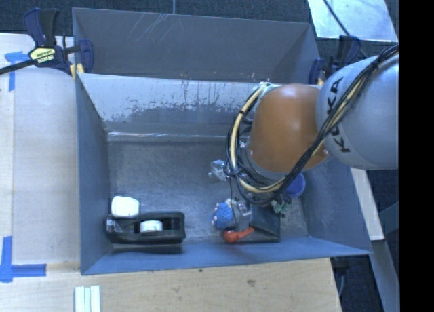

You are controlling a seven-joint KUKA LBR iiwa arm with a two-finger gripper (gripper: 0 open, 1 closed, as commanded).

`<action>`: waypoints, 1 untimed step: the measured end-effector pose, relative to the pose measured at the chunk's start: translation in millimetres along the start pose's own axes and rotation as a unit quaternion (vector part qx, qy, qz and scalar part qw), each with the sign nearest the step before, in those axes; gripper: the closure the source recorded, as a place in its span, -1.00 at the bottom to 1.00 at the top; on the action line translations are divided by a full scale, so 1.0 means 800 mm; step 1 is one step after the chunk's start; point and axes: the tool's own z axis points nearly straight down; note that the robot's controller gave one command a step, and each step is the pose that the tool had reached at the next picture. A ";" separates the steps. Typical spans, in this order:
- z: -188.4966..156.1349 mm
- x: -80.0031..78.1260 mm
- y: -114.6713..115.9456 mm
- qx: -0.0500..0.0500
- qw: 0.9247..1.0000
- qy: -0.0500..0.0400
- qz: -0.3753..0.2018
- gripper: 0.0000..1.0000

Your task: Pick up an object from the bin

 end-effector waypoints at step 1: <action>0.067 0.009 0.000 -0.001 0.990 0.003 -0.142 -1.00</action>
Offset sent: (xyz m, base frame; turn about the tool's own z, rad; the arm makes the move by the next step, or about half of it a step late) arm -0.0056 -0.0022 -0.0535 -0.2868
